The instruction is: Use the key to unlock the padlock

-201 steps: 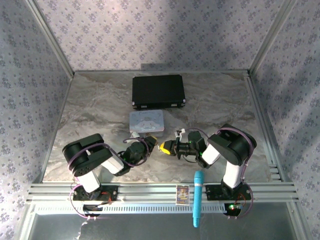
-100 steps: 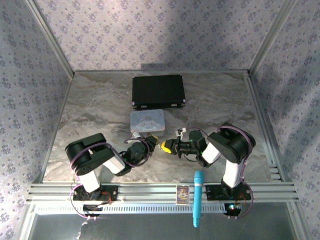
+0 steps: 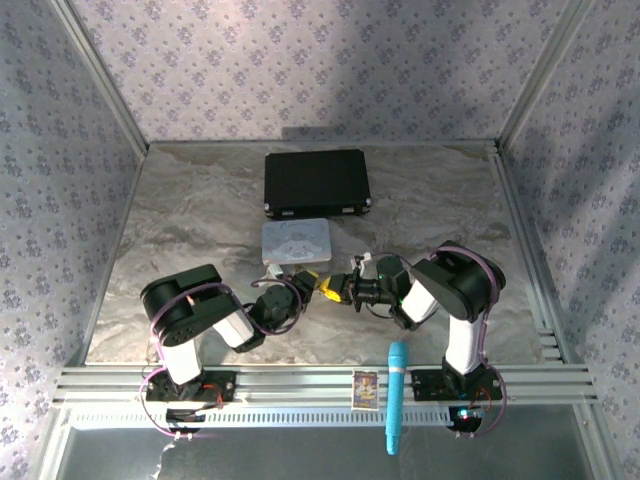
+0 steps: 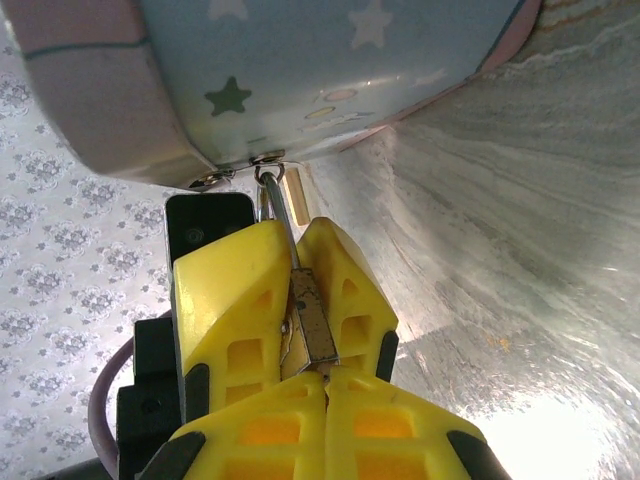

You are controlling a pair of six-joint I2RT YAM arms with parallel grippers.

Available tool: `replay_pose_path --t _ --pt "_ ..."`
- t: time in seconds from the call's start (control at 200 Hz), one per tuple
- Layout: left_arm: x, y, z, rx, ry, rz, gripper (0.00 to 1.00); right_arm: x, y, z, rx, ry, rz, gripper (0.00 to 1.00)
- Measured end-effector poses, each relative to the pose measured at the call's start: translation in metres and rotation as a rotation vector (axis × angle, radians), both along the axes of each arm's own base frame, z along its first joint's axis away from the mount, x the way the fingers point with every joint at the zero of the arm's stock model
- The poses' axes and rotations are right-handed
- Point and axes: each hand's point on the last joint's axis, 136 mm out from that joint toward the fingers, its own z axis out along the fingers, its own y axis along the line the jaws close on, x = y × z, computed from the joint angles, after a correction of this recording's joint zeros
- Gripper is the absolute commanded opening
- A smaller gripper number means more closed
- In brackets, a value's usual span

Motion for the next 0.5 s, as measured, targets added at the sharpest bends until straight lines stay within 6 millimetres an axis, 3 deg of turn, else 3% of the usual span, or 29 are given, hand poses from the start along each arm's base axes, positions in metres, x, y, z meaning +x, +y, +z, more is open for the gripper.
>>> replay_pose_path --t 0.36,0.5 --pt "0.0013 0.0027 -0.0015 0.028 -0.013 0.058 0.00 0.0042 0.0034 -0.0014 -0.006 0.019 0.000 0.00" --pt "-0.0001 0.0025 -0.0027 0.028 -0.007 0.061 0.00 0.0030 0.0033 -0.0035 -0.028 0.010 0.006 0.19"
